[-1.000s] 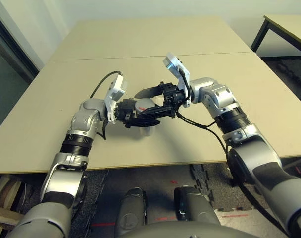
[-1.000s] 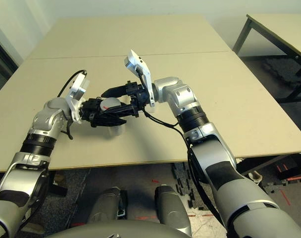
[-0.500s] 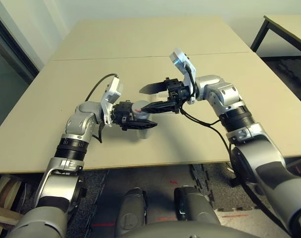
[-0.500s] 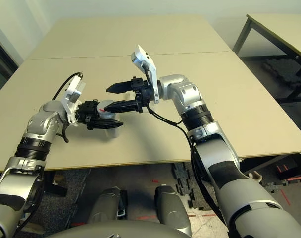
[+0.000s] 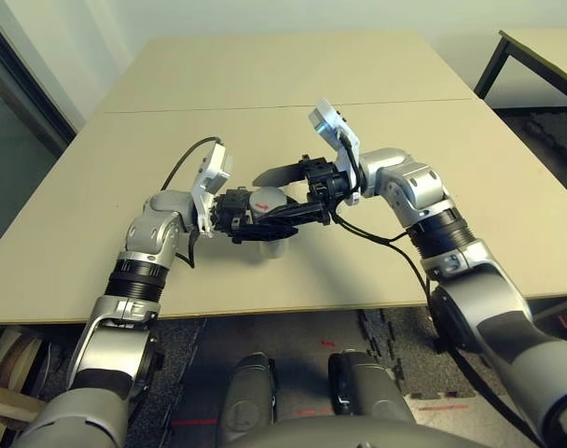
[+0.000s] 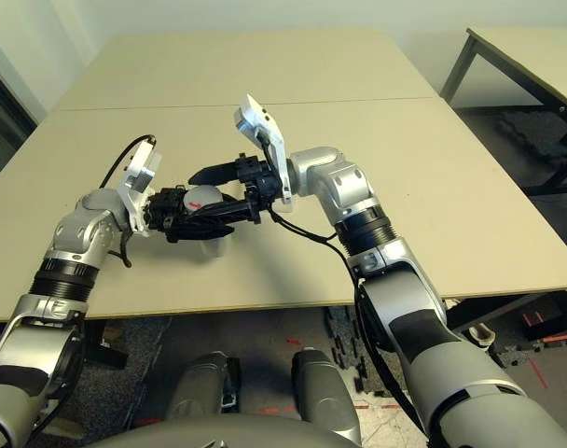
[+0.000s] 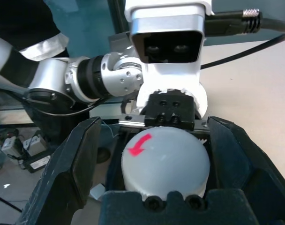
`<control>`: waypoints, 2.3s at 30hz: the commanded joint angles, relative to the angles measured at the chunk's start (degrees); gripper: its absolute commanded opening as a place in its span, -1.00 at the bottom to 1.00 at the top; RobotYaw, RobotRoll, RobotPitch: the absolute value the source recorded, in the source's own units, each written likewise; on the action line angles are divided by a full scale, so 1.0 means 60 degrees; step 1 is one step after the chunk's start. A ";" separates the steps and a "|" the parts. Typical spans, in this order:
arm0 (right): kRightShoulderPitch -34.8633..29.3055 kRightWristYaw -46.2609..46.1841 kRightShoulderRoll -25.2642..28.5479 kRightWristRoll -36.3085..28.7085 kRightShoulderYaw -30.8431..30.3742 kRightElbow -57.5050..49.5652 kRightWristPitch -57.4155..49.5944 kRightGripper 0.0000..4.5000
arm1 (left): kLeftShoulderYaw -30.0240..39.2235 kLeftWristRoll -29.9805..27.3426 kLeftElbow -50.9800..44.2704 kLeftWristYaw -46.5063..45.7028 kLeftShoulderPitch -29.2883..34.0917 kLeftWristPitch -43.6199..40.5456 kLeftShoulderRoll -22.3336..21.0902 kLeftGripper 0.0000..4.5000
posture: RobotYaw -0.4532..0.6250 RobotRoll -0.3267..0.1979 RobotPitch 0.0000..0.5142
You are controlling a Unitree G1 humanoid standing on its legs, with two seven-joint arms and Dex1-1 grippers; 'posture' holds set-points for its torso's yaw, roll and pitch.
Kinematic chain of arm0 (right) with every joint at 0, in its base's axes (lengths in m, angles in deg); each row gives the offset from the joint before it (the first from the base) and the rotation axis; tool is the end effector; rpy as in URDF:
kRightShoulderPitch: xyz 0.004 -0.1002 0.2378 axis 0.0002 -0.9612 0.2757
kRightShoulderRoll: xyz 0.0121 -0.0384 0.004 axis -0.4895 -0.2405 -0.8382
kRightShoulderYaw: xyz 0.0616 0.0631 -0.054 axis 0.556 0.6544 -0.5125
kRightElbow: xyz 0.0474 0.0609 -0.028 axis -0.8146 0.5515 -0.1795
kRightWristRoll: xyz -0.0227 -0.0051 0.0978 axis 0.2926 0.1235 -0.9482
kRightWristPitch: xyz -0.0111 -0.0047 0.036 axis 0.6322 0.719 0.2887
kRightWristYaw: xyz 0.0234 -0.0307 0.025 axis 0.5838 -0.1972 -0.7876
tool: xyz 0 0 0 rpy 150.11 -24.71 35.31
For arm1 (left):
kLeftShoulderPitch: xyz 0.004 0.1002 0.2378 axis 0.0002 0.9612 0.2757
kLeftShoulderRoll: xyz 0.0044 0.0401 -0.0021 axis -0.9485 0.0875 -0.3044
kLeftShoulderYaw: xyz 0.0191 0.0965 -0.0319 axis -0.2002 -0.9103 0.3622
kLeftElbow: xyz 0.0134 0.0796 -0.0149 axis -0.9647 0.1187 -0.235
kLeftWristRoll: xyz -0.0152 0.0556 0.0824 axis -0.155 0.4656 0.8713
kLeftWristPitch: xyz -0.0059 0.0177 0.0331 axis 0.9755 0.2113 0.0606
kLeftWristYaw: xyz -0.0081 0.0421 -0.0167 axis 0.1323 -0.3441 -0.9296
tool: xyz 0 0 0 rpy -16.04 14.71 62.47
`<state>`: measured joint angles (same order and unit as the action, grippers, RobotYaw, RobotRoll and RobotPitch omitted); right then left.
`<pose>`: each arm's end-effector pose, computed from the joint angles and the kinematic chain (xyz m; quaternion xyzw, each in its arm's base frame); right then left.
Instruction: Pour the medicine from the bottle into the box.
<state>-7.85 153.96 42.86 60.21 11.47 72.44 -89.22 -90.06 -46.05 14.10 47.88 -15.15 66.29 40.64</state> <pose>0.3347 -0.0799 0.1797 -0.0054 0.0455 0.7725 0.6334 0.3063 0.2057 0.1352 0.0094 0.0323 -0.7014 0.7120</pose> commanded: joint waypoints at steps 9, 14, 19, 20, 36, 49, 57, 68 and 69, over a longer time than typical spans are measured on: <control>0.0301 -0.0408 -0.0265 0.0211 0.0212 0.1067 0.0541 1.00 | 0.0037 -0.0142 -0.0273 0.0048 -0.0021 -0.0007 -0.0079 0.24 | -0.21 0.25 -0.79; 0.0292 -0.0379 0.0110 0.0065 0.0518 0.1142 0.0464 1.00 | 0.0097 -0.0136 -0.0162 0.0125 -0.0010 0.0040 -0.0248 0.24 | -0.22 0.25 -0.79; 0.0146 -0.0336 0.0553 -0.0147 0.0722 0.0781 0.0233 1.00 | 0.0168 -0.0138 -0.0088 0.0124 -0.0031 0.0070 -0.0300 0.24 | -0.24 0.25 -0.80; 0.0097 -0.0330 0.0636 -0.0195 0.0748 0.0671 0.0174 1.00 | 0.0176 -0.0129 -0.0070 0.0131 -0.0035 0.0073 -0.0303 0.24 | -0.24 0.25 -0.79; -0.0545 -0.0555 0.1222 -0.1066 0.0831 -0.1725 -0.1072 1.00 | 0.0184 -0.0007 0.0319 0.0192 -0.0285 0.0176 -0.0313 0.24 | -0.27 0.25 -0.82; -0.0141 -0.0847 0.0229 -0.0140 -0.0109 -0.0859 0.0153 1.00 | 0.0126 -0.0031 0.0258 0.0139 -0.0366 0.0211 -0.0267 0.24 | -0.24 0.25 -0.84; 0.0210 -0.0942 -0.0203 0.0420 -0.0243 0.0118 0.1001 1.00 | 0.0059 -0.0056 0.0094 0.0095 -0.0321 0.0151 -0.0148 0.24 | -0.24 0.25 -0.85; 0.0392 -0.1096 -0.0354 0.0643 -0.0139 0.0734 0.1289 1.00 | 0.0053 -0.0078 -0.0004 0.0055 -0.0339 0.0092 -0.0066 0.24 | -0.23 0.25 -0.85; 0.0410 -0.1115 -0.0316 0.0645 -0.0097 0.0765 0.1266 1.00 | 0.0052 -0.0077 0.0000 0.0056 -0.0331 0.0095 -0.0073 0.24 | -0.23 0.25 -0.85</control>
<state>-5.98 148.23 40.43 63.33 10.20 76.10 -81.63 -89.01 -46.22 15.79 47.81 -17.01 67.09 39.98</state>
